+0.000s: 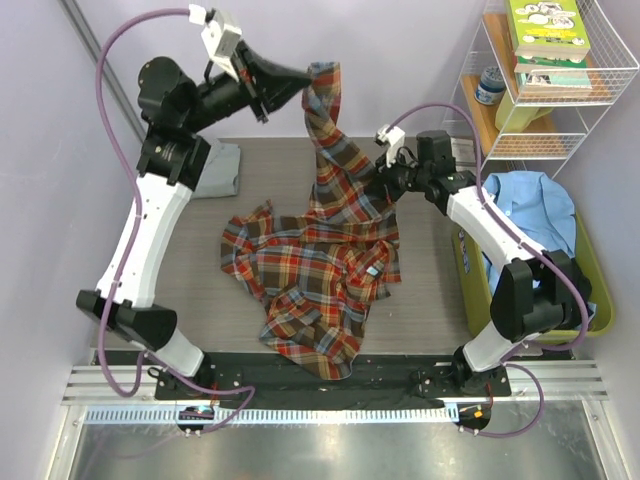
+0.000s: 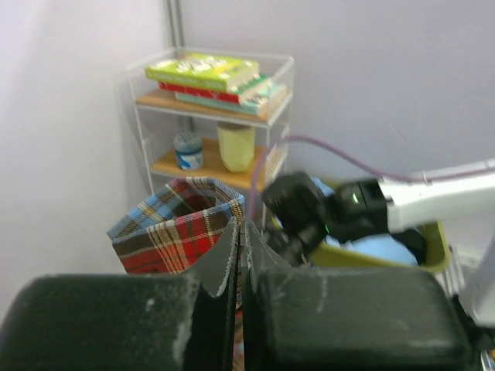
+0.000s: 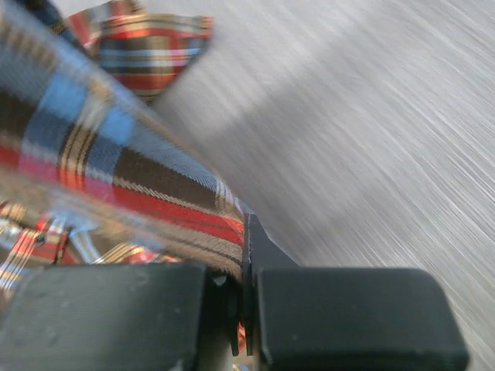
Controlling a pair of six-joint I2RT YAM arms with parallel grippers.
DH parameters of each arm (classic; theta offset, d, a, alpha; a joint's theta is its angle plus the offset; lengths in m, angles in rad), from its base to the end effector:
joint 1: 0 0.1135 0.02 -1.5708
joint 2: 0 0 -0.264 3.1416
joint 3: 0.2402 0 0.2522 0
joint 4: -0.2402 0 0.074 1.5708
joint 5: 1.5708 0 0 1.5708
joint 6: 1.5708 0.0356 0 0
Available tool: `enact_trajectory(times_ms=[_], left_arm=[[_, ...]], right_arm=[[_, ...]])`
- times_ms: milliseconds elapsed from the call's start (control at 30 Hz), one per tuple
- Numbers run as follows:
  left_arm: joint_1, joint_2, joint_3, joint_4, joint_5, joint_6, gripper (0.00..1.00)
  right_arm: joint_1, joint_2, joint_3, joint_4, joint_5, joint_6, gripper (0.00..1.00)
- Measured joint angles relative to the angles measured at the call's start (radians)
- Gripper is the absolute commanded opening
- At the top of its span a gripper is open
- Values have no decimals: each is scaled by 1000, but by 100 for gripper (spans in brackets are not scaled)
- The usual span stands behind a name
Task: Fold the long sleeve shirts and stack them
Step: Flatten the shirt out
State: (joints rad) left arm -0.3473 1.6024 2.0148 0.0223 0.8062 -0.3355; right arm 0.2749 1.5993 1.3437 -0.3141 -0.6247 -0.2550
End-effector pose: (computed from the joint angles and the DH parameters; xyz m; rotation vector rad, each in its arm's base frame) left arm 0.2904 -0.1325 0.5721 0.7548 1.1153 -1.0374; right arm 0.3469 0.1195 0.3180 -0.8908 1.8934 0.6766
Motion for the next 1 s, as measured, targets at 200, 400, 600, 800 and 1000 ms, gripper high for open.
enact_trajectory(times_ms=[200, 400, 600, 800, 1000], left_arm=[[-157, -216, -271, -333, 89, 328, 18], [-510, -294, -616, -792, 26, 727, 65], [47, -217, -688, -817, -61, 813, 78], [275, 134, -519, -798, -203, 890, 88], [288, 420, -447, -832, -325, 924, 70]], right_arm=[[-83, -19, 23, -3, 51, 35, 1], [-101, -93, -8, -13, 60, 21, 1], [-101, -162, -84, -33, 52, -8, 1], [-101, -203, -113, -75, 92, -51, 1], [-102, -242, -130, -120, 186, -101, 1]])
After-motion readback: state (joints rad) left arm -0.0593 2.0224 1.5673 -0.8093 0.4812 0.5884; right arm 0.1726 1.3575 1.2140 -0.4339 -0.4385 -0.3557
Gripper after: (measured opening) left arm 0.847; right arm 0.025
